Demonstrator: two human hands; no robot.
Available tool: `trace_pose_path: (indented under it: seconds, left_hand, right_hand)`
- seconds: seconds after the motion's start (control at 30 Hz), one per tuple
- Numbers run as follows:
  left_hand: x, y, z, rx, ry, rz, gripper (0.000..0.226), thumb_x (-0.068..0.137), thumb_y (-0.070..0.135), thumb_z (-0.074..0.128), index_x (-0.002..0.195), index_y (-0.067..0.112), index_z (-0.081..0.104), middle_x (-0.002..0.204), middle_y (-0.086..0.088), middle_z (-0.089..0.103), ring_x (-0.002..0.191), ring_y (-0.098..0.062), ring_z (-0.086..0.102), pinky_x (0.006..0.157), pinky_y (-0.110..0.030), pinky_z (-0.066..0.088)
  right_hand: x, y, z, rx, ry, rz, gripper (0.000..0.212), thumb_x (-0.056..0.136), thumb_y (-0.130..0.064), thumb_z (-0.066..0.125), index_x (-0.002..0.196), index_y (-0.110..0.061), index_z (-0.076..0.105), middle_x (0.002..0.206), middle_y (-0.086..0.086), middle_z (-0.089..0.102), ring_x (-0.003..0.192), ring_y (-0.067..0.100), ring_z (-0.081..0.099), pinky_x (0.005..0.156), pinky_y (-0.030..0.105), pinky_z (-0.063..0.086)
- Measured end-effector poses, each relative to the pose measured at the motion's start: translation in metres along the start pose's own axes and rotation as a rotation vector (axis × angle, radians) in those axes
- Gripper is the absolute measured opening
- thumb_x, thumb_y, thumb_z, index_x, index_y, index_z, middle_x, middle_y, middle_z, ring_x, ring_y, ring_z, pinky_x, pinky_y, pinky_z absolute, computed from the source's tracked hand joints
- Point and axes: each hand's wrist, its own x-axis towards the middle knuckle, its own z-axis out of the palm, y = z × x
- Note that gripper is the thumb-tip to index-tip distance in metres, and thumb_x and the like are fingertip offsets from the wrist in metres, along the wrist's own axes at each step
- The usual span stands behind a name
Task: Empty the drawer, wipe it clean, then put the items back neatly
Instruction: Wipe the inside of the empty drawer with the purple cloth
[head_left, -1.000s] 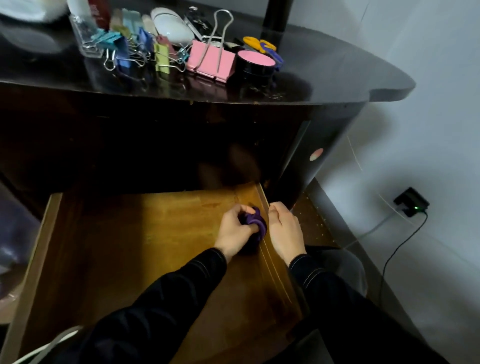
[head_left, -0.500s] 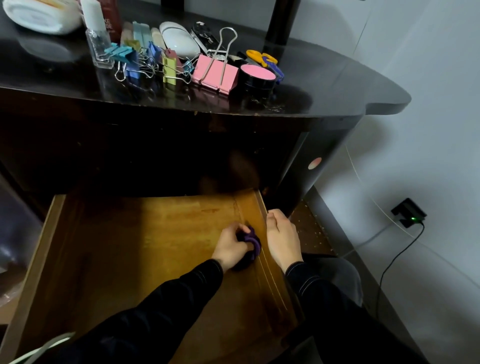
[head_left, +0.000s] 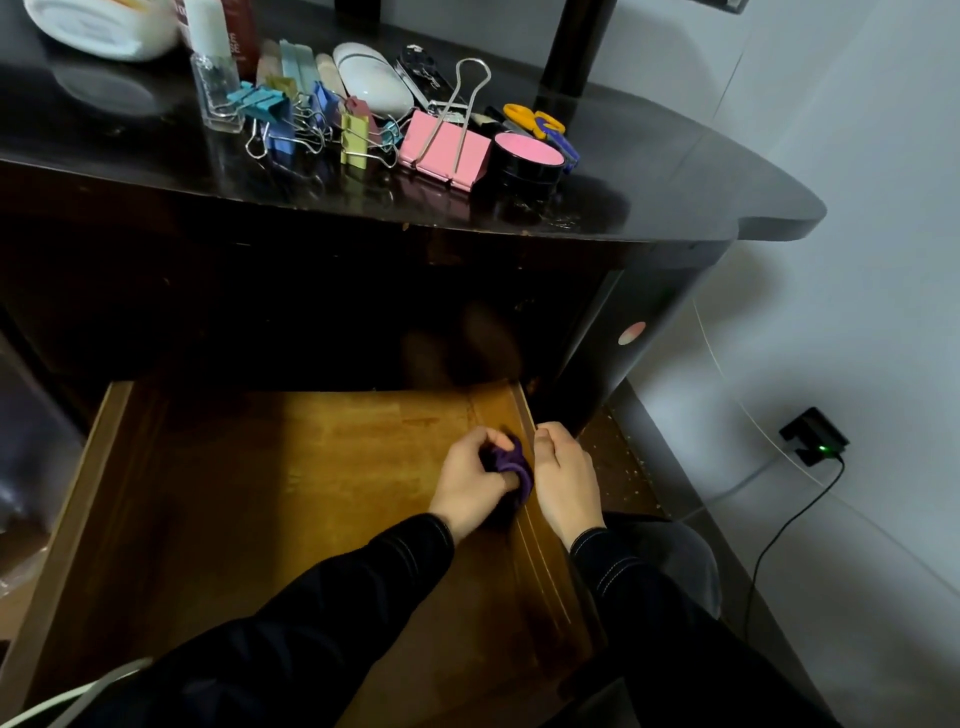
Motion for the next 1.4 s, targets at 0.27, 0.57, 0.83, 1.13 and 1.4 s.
trace_pose_path:
  seconds: [0.27,0.57,0.83,1.13,1.4]
  left_hand:
    - [-0.008,0.002,0.002,0.012,-0.052,-0.104,0.033,0.076,-0.013,0.064,0.102,0.007,0.059,0.102,-0.012,0.065,0.091,-0.026,0.068,0.076,-0.037,0.061]
    - [-0.023,-0.007,0.010,0.045,-0.078,-0.191,0.034,0.075,-0.013,0.063,0.103,0.006,0.057,0.104,-0.017,0.065,0.092,-0.033,0.068,0.077,-0.051,0.059]
    - [-0.027,-0.011,0.011,0.036,-0.105,-0.228,0.033,0.078,-0.013,0.063,0.103,0.007,0.055,0.104,-0.016,0.064,0.090,-0.029,0.066,0.077,-0.042,0.060]
    - [-0.030,-0.007,0.014,-0.066,-0.080,-0.305,0.033,0.081,-0.012,0.061,0.106,0.007,0.057,0.103,-0.014,0.065,0.091,-0.031,0.068,0.074,-0.037,0.060]
    - [-0.028,0.001,0.015,-0.002,-0.031,-0.092,0.031,0.075,-0.013,0.064,0.096,0.009,0.057,0.097,-0.011,0.064,0.086,-0.025,0.065,0.074,-0.035,0.058]
  right_hand:
    - [-0.001,0.001,0.000,0.001,0.022,-0.018,0.027,0.108,-0.036,0.032,0.096,-0.027,0.055,0.076,-0.004,0.059,0.070,0.012,0.058,0.063,0.032,0.044]
    - [0.000,0.000,0.000,-0.008,0.011,0.004,0.026,0.107,-0.034,0.033,0.099,-0.025,0.055,0.077,-0.004,0.058,0.070,0.012,0.056,0.060,0.028,0.037]
    - [-0.001,0.000,-0.001,-0.011,-0.004,0.011,0.027,0.107,-0.036,0.032,0.107,-0.025,0.056,0.080,-0.006,0.059,0.072,0.011,0.057,0.061,0.027,0.038]
    - [-0.001,-0.002,-0.002,-0.002,0.003,0.017,0.027,0.107,-0.035,0.032,0.109,-0.024,0.057,0.080,-0.006,0.060,0.074,0.012,0.058,0.065,0.030,0.041]
    - [-0.001,-0.002,-0.001,0.020,0.007,-0.001,0.025,0.107,-0.033,0.034,0.102,-0.024,0.057,0.079,-0.003,0.061,0.074,0.015,0.059,0.066,0.034,0.047]
